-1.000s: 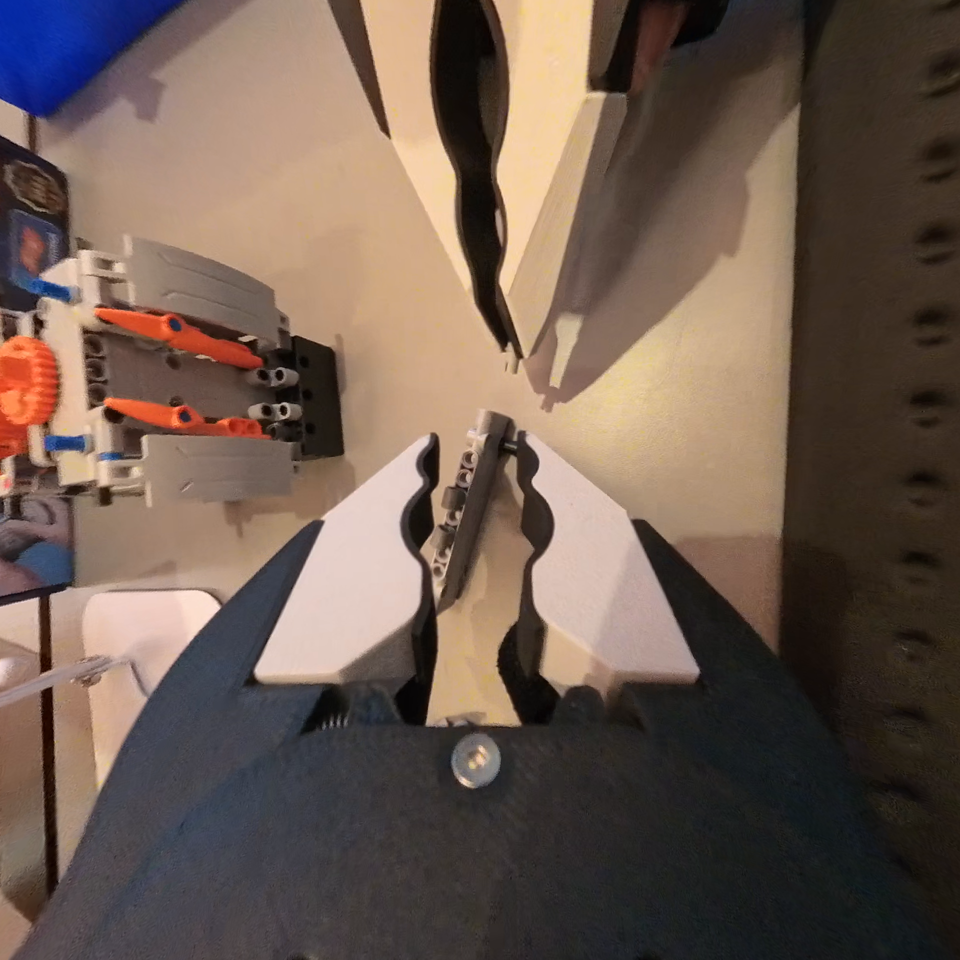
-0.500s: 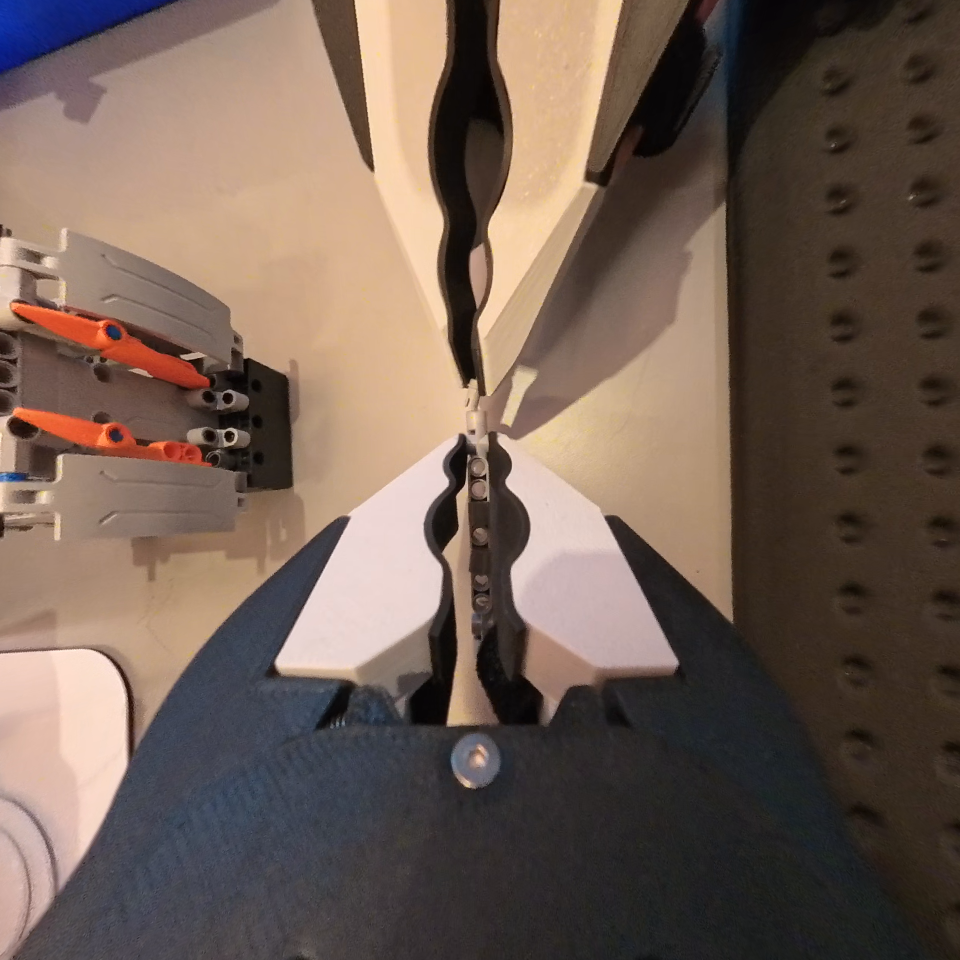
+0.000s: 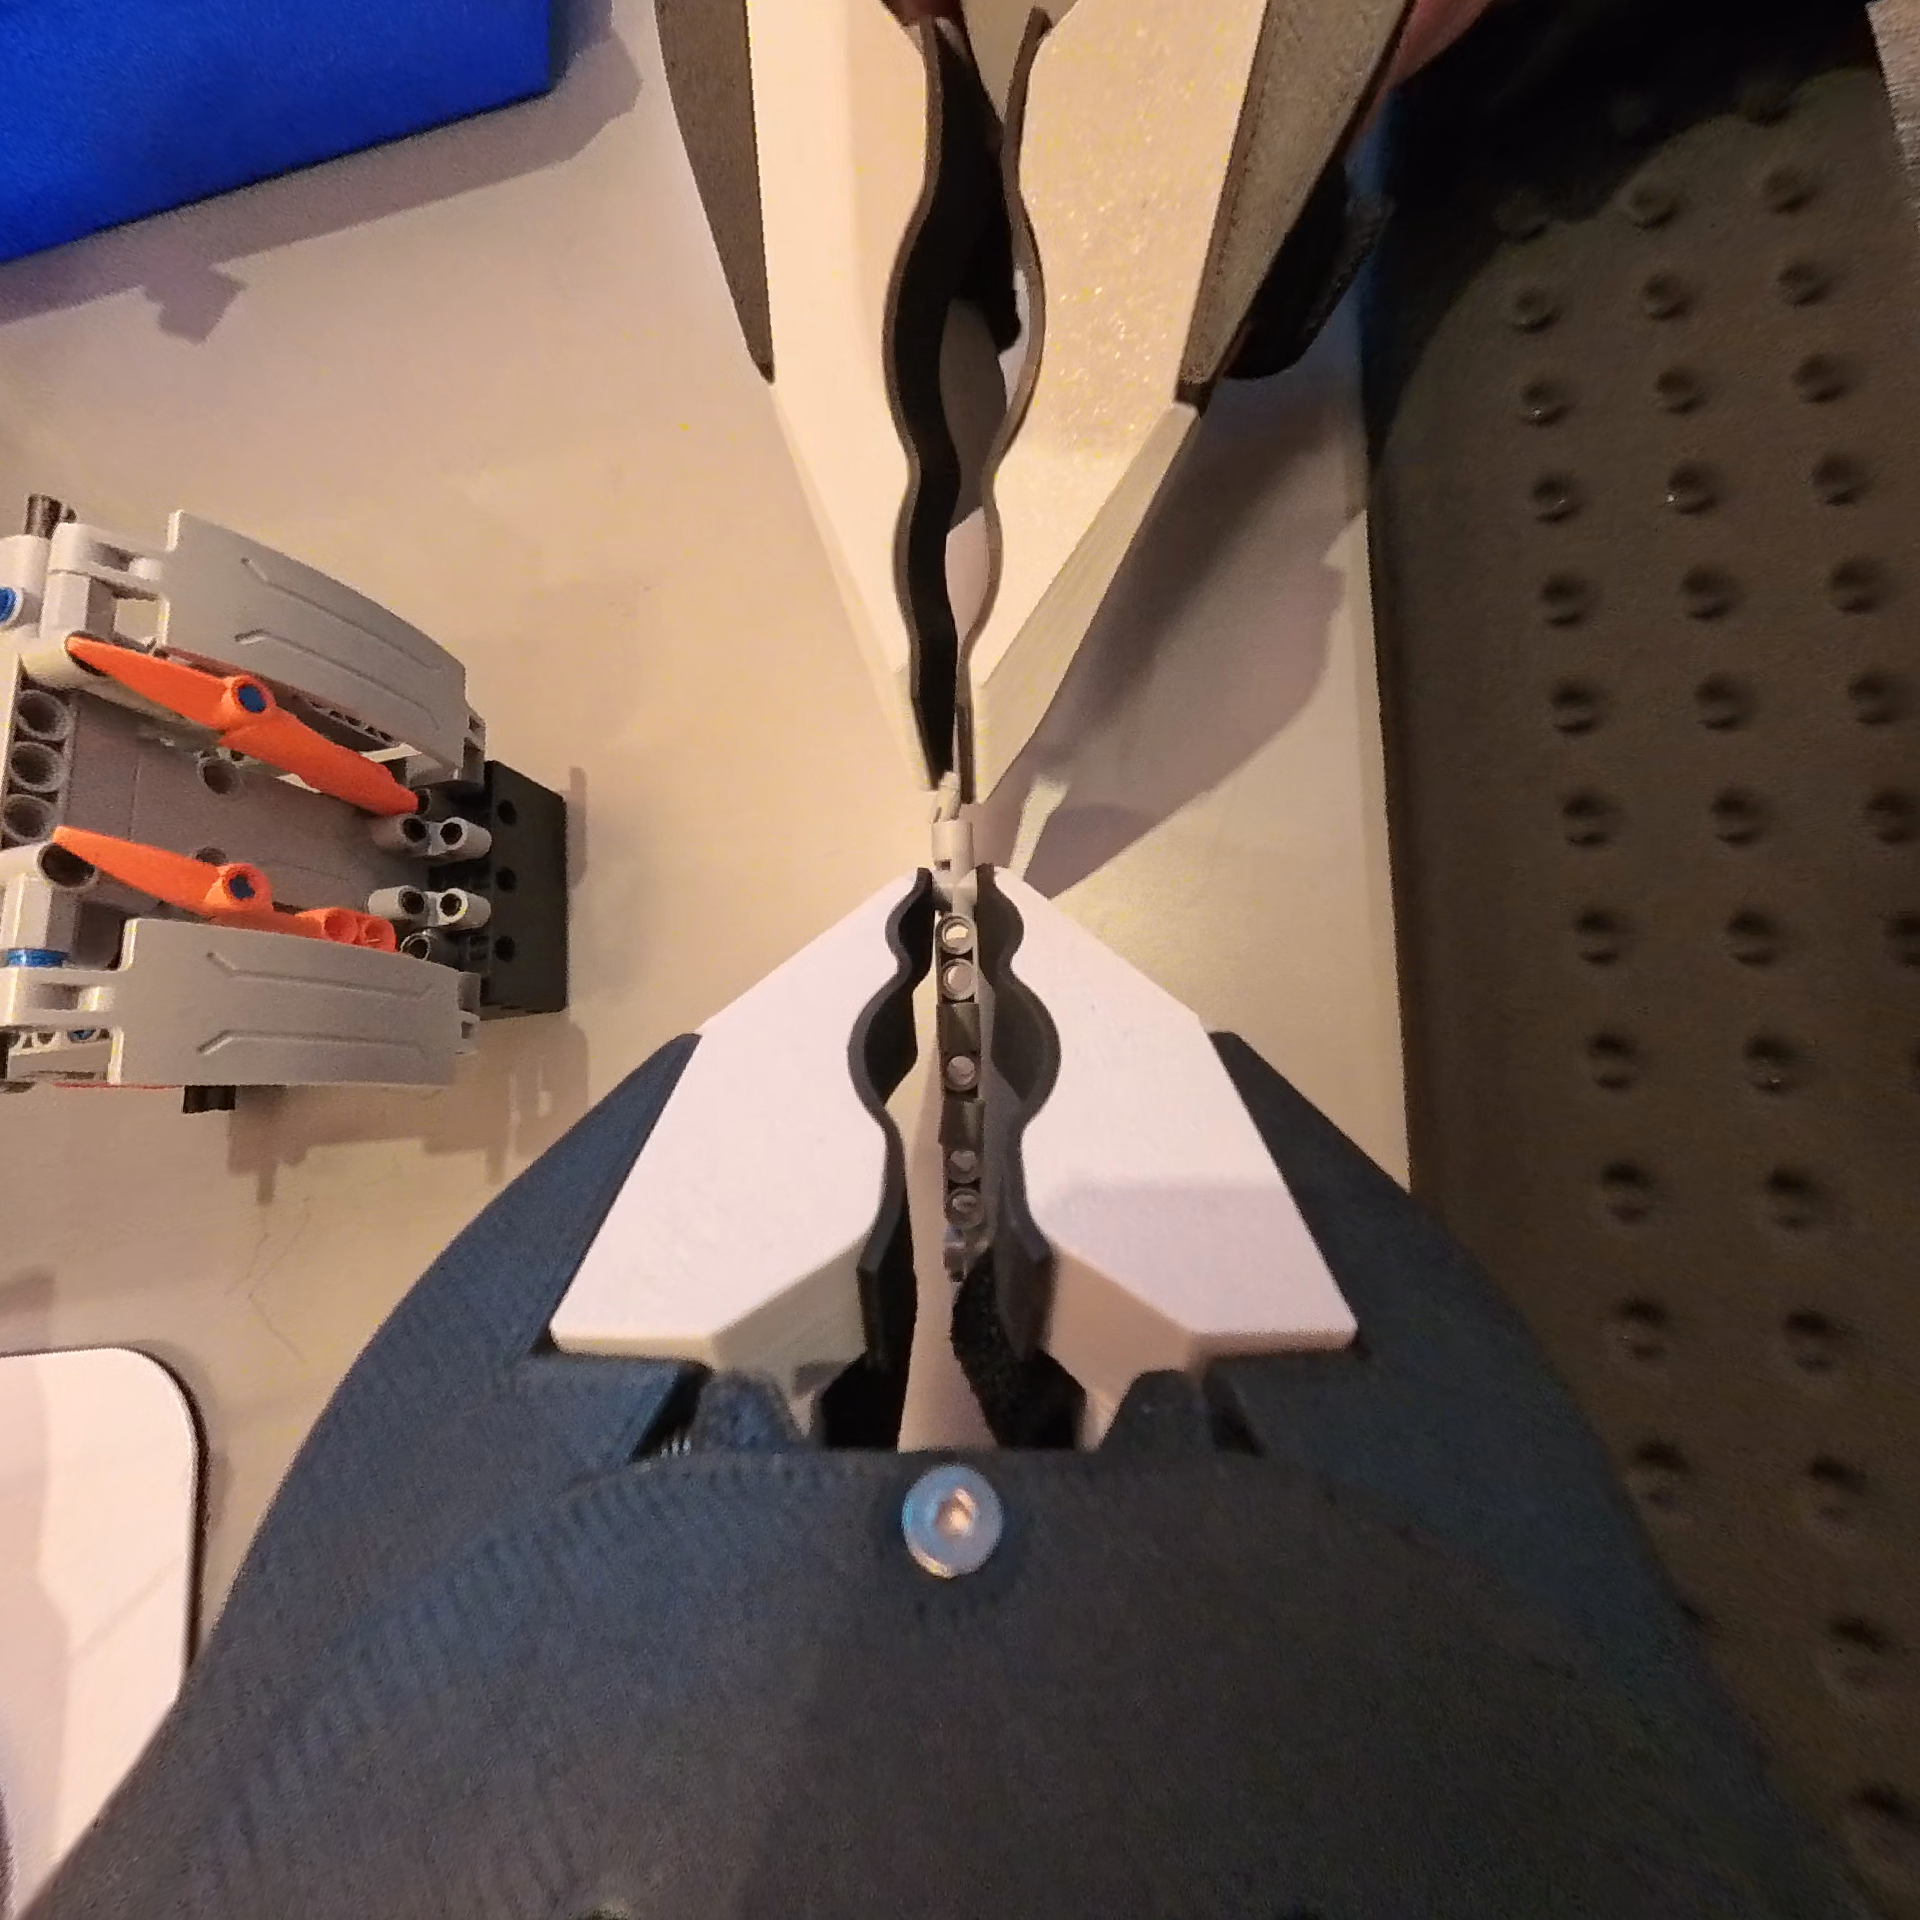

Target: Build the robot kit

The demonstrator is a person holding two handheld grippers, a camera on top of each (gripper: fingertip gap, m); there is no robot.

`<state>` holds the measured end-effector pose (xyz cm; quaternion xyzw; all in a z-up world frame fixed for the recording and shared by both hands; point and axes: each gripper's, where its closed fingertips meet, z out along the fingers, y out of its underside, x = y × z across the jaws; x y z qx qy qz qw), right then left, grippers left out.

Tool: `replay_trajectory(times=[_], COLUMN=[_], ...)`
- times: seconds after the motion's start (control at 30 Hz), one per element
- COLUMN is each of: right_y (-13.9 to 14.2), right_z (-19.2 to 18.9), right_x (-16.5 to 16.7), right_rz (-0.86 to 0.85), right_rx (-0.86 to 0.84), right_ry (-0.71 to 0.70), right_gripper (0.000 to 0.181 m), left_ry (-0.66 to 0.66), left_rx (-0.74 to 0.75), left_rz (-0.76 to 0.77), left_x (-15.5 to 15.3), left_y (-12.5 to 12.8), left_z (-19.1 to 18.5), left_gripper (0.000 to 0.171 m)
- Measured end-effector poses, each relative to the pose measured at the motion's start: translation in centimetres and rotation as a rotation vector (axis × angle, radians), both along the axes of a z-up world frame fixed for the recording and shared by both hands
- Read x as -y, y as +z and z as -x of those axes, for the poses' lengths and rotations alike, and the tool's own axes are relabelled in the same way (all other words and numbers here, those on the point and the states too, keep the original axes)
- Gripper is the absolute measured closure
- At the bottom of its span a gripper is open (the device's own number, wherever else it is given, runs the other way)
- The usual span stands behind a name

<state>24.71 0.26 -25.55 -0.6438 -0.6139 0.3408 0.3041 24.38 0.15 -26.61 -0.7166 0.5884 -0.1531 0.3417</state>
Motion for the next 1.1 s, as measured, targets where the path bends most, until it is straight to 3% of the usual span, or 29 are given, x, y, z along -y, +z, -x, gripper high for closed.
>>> replay_trajectory(times=[1.1], right_y=[-0.3], right_z=[-0.8], right_x=[3.9], right_rz=[-0.027], right_rx=[0.044], right_ry=[0.333], right_gripper=[0.180], left_ry=[-0.184], left_rx=[-0.065], left_rz=[-0.018], left_x=[3.2], left_y=[-0.4], left_z=[-0.9], left_gripper=[0.167])
